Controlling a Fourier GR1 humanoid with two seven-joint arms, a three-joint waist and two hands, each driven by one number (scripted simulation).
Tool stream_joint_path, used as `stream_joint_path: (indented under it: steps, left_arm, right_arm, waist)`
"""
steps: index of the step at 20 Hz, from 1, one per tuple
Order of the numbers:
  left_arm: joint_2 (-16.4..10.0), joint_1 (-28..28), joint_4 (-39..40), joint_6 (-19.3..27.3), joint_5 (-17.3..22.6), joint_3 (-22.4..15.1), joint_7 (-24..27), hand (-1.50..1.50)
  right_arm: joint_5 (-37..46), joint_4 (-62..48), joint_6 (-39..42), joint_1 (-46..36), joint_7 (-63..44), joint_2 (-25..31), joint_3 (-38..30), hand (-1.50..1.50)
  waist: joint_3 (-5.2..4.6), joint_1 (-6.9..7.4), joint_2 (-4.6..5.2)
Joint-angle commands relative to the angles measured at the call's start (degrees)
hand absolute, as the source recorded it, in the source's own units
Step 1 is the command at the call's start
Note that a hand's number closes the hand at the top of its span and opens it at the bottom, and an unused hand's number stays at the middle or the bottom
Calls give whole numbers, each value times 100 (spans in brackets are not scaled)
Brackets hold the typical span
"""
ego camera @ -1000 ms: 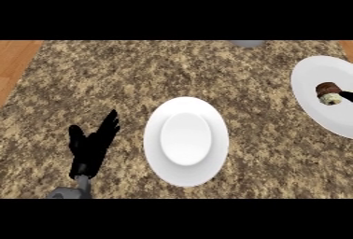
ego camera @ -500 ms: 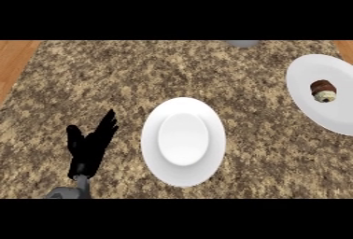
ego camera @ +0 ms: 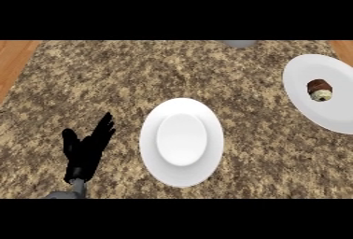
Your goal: Pick the cupcake from the plate and place it in the plate
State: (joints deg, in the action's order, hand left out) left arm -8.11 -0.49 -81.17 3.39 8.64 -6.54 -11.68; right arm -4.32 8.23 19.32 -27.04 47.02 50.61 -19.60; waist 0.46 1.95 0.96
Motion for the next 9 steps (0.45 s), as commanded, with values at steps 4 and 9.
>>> stream_joint_path:
  steps: [4, 9]
  left_arm:
    - [156, -157, 178, 145, -103, 12, 49, 0]
    - [-109, 222, -190, -170, 75, 83, -74, 0]
  right_arm:
    - [244, 28, 316, 648, 942, -57, 167, -150]
    - [207, -60, 230, 564, 703, 89, 69, -150]
  waist:
    - [-2, -90, -19]
    - [-3, -16, -38]
